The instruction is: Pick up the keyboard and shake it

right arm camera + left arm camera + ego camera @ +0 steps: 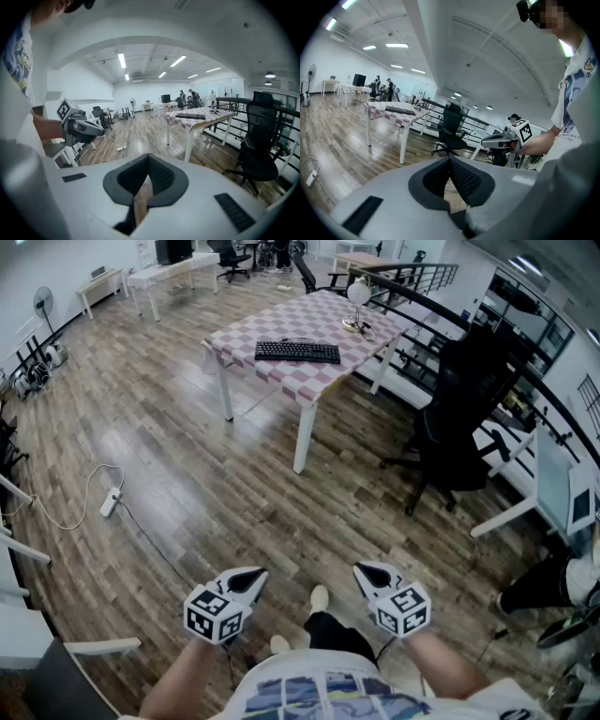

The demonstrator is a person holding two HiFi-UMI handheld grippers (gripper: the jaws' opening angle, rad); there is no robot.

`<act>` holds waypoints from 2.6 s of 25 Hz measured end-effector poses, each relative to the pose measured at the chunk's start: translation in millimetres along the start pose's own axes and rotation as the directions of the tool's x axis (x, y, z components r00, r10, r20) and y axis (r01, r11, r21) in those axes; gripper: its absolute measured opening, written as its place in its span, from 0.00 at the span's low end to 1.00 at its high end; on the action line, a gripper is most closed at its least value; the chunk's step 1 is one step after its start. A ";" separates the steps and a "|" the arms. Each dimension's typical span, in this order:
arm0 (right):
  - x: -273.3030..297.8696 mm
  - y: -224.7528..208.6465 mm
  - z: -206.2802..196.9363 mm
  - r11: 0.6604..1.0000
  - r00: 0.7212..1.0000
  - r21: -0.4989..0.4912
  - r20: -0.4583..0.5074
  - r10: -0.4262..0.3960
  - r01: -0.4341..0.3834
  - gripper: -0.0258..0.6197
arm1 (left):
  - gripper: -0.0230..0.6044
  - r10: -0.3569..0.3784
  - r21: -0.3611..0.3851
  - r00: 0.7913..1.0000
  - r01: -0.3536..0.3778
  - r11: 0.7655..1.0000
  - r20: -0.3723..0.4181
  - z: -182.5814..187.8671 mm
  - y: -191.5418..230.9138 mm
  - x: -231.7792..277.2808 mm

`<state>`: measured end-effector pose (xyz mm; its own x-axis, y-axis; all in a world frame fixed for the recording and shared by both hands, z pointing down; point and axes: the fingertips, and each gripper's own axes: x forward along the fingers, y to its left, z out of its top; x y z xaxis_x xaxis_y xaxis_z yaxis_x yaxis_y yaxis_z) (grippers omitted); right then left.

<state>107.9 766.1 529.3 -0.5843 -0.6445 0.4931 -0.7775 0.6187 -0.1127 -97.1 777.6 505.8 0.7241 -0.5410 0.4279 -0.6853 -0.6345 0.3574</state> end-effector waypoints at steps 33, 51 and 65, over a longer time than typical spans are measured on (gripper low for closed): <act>234.2 -363.6 182.8 0.998 1.000 0.055 -0.013 0.004 -0.004 0.18 | 0.16 0.063 0.011 0.998 -0.063 0.998 -0.030 274.3 227.9 315.9; 435.0 -491.9 277.8 0.989 0.996 0.123 -0.051 -0.074 0.080 0.23 | 0.19 0.007 0.016 0.997 -0.005 1.000 -0.083 372.3 445.3 440.6; 540.2 -657.6 316.1 0.984 0.990 0.173 -0.126 0.070 -0.048 0.23 | 0.19 0.162 -0.069 0.982 -0.169 0.983 -0.099 435.5 540.2 541.8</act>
<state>230.0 -130.9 597.1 -0.6036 -0.5379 0.5885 -0.7772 0.5617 -0.2837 -41.0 -98.6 569.2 0.5919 -0.5796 0.5600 -0.8019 -0.4938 0.3365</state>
